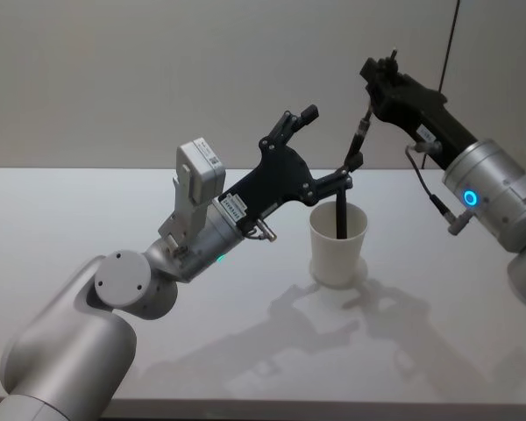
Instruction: Place the pen into the pen holder.
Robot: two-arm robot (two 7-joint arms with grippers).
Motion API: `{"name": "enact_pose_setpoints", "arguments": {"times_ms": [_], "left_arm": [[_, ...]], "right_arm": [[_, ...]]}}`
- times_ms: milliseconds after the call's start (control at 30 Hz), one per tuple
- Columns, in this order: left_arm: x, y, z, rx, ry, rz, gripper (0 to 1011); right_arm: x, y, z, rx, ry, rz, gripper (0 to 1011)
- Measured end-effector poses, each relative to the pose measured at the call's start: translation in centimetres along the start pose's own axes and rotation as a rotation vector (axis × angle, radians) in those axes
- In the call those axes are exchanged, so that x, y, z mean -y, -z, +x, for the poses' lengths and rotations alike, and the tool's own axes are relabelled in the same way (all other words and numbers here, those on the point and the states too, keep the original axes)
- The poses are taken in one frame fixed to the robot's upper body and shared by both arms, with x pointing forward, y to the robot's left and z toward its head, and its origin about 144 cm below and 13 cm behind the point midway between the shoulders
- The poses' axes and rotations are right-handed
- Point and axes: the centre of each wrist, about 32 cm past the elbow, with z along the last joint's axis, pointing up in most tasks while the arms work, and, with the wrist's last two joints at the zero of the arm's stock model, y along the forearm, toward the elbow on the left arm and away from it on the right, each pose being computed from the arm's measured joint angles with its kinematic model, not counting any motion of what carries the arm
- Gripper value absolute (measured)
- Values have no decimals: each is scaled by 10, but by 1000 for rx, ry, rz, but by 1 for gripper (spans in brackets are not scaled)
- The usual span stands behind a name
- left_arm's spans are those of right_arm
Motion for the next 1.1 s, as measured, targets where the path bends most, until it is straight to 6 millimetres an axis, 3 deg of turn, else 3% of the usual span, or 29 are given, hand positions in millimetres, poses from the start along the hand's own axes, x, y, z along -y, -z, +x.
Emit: {"name": "enact_pose_setpoints", "arguments": {"times_ms": [400,1100], "left_arm": [[0,0,0,0,0,0,1000],[0,0,0,0,0,0,1000]], "right_arm": [[3,4,0,101,81,26,153],[12,15,19,237,190,52,153]]}}
